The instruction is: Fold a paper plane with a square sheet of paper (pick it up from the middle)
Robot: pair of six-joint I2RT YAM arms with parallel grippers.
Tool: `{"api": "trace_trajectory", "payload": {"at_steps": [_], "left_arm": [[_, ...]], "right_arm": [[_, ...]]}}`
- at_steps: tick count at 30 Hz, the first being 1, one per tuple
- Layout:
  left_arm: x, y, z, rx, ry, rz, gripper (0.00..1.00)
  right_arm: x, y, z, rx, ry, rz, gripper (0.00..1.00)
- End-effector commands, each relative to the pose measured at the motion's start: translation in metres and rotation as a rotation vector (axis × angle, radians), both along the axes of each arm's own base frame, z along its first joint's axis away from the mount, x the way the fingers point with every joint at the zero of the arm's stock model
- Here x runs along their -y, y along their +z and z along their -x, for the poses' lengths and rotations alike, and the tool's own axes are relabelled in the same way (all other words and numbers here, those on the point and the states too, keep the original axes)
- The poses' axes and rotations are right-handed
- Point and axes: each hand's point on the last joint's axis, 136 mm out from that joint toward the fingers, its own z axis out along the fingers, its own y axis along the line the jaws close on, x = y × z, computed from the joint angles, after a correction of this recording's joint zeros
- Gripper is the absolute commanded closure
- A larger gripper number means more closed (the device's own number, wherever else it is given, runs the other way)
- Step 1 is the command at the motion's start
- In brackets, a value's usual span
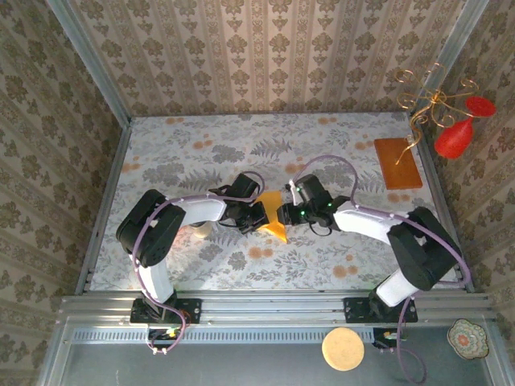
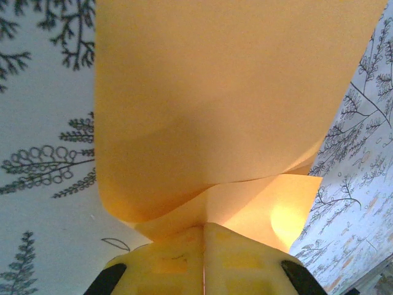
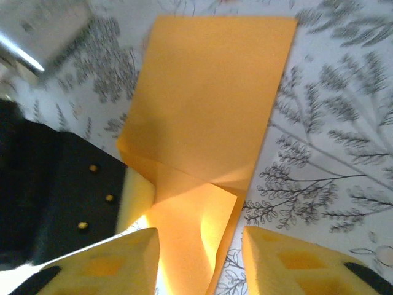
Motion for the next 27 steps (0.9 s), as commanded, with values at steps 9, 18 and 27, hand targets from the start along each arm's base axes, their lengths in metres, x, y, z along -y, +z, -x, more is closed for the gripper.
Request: {"api": "trace_trajectory", "payload": {"at_steps": [9, 18, 27], "left_arm": [[-0.019, -0.024, 0.006, -0.064, 0.031, -0.112, 0.91], [-0.017, -0.023, 0.006, -0.066, 0.025, -0.109, 0.91], [-0.018, -0.024, 0.007, -0.069, 0.019, -0.112, 0.91]], "right_arm": [[-0.005, 0.012, 0.04, -0.221, 0.05, -0.087, 0.81], [-0.034, -0.008, 0.051, -0.297, 0.143, -0.102, 0.96], [-0.048, -0.028, 0.041, -0.326, 0.152, -0.087, 0.98]]}}
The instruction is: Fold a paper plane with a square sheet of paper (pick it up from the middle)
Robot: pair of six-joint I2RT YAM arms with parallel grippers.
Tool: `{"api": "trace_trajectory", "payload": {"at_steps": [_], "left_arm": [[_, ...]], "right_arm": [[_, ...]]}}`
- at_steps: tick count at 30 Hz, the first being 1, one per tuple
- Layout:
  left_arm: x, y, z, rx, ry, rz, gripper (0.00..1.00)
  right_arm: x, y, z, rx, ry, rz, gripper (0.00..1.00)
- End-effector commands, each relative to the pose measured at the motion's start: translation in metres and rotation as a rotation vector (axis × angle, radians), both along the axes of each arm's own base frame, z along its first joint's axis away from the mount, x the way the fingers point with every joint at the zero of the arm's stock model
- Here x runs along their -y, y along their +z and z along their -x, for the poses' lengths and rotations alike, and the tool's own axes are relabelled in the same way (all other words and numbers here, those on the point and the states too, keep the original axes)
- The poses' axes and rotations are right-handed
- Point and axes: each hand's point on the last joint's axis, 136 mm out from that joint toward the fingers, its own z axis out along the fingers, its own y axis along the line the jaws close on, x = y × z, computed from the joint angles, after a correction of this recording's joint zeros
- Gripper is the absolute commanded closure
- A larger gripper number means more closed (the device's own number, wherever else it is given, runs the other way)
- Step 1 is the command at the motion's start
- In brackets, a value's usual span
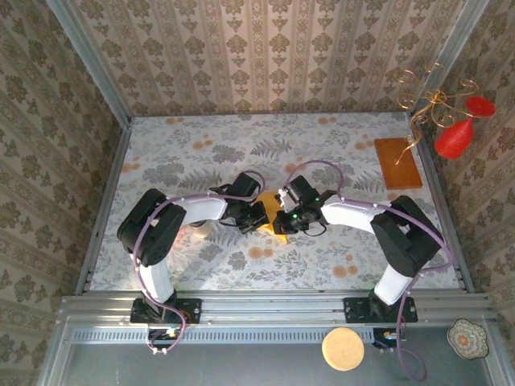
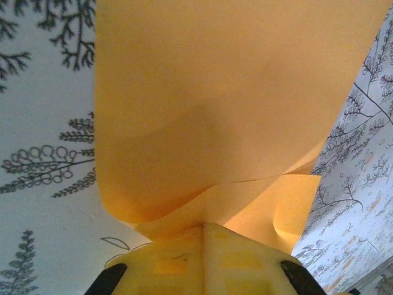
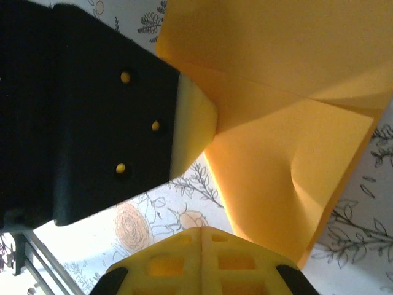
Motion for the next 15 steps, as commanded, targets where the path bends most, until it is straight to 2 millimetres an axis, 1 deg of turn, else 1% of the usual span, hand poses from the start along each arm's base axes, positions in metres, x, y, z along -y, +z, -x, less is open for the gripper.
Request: {"api": "trace_trajectory", "payload": {"at_steps": [1, 3, 9, 15], "left_arm": [[-0.018, -0.024, 0.008, -0.056, 0.02, -0.101, 0.92], [-0.018, -0.024, 0.008, -0.057, 0.018, -0.101, 0.94], [-0.019, -0.025, 0.009, -0.06, 0.019, -0.105, 0.95], [-0.021, -0.026, 0.009, -0.061, 0.024, -0.11, 0.95]], "right_arm": [[-0.011, 0.0, -0.004, -0.011, 0.017, -0.023, 0.98], [-0.012, -0.004, -0.006, -0.014, 0.018, -0.019, 0.99], [-0.009, -0.016, -0.004, -0.032, 0.024, 0.01, 0.99], [-0.006, -0.023, -0.001, -0.048, 0.033, 0.028, 0.99]]}}
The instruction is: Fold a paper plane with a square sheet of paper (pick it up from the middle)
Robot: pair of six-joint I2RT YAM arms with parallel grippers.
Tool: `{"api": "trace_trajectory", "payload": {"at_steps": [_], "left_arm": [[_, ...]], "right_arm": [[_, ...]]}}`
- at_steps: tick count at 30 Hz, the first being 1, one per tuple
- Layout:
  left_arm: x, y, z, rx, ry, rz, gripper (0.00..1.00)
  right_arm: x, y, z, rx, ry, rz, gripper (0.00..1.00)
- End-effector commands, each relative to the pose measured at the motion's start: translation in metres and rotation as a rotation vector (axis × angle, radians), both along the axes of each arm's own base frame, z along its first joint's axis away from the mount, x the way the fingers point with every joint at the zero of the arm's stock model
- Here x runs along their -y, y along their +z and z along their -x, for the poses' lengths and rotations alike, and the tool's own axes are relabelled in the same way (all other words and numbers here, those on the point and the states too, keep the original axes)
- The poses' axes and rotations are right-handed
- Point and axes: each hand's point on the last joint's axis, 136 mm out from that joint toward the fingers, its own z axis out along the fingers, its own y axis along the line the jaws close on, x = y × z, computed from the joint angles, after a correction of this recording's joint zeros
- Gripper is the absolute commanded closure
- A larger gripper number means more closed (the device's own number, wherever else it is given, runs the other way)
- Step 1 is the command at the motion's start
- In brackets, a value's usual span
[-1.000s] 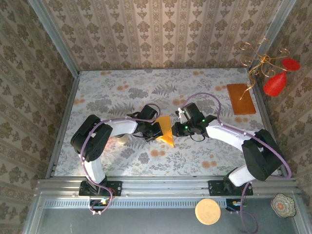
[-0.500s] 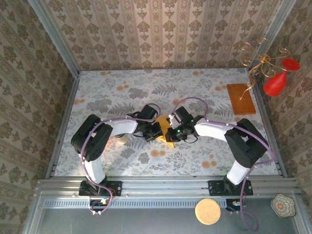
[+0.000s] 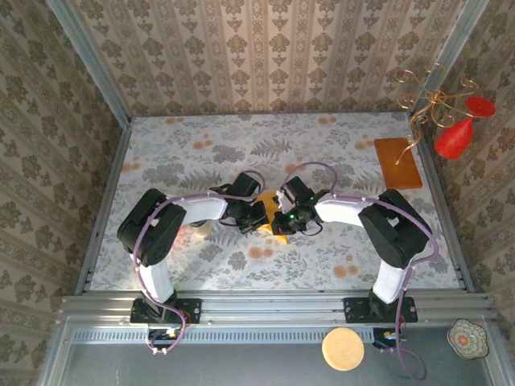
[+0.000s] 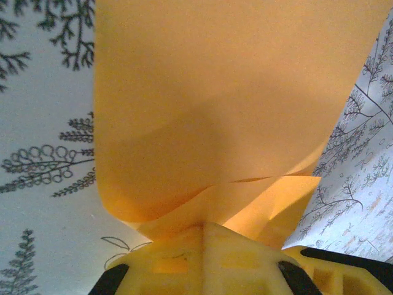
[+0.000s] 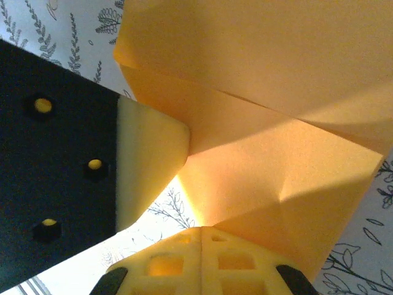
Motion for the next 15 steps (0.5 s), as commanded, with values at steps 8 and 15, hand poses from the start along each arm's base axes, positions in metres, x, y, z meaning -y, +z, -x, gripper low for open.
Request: {"api": "trace_trajectory", "payload": {"at_steps": [8, 15], "left_arm": [[-0.029, -0.032, 0.01, -0.07, 0.035, -0.131, 0.95], [-0.038, -0.037, 0.009, -0.079, 0.043, -0.152, 0.95]], "right_arm": [[0.009, -0.014, 0.01, -0.038, 0.043, 0.039, 0.99], [0.025, -0.018, 0.034, -0.064, 0.058, 0.04, 0.99]]}}
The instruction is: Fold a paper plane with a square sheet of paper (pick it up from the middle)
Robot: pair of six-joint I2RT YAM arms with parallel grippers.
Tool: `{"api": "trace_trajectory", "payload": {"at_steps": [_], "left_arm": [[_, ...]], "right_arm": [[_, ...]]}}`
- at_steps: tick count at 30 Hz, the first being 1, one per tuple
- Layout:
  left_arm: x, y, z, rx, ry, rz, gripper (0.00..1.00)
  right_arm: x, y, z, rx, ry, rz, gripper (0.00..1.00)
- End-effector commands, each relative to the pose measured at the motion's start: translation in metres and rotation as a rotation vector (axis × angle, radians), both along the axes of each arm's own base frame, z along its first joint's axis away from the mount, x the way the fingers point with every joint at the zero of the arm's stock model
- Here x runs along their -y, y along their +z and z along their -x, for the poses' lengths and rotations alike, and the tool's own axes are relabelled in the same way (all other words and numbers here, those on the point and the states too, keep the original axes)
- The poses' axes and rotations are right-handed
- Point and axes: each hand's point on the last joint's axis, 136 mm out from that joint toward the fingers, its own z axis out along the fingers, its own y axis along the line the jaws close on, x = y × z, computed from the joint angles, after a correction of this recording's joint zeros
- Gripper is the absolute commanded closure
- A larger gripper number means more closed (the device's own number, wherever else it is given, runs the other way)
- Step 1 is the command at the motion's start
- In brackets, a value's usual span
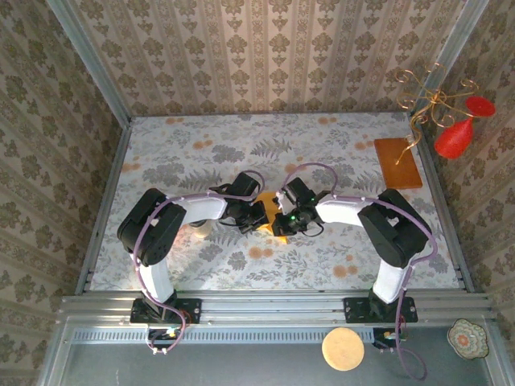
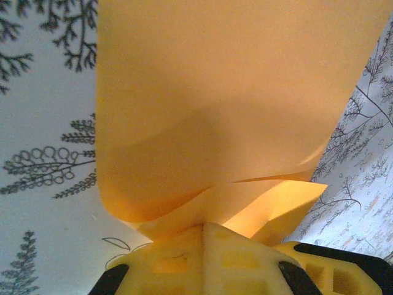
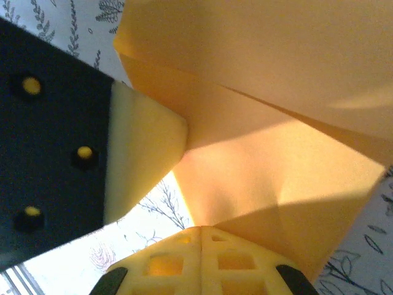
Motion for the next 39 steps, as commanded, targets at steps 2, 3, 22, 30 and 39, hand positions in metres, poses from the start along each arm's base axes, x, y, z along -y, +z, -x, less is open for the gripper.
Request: {"api": "trace_trajectory", "payload": {"at_steps": [2, 3, 22, 30, 39], "left_arm": [[-0.038, -0.038, 0.011, -0.076, 0.038, -0.16, 0.95], [-0.038, -0.038, 0.012, -0.077, 0.036, -0.16, 0.95], [-0.022, -0.022, 0.002, -0.04, 0.004, -0.114, 0.95], [-0.016, -0.018, 0.001, -0.031, -0.012, -0.097, 0.95], [0.001, 0.007, -0.011, 0.072, -0.06, 0.01, 0.94]], "right_arm": [[0.027, -0.015, 0.037, -0.091, -0.001, 0.044, 0.99], [0.03, -0.015, 0.041, -0.095, -0.008, 0.039, 0.99], [0.026, 0.045, 0.016, 0.09, -0.114, -0.091, 0.97], [0.017, 0.018, 0.0, 0.026, -0.137, -0.031, 0.99], [0.036, -0.018, 0.013, -0.043, -0.152, 0.091, 1.0]]}}
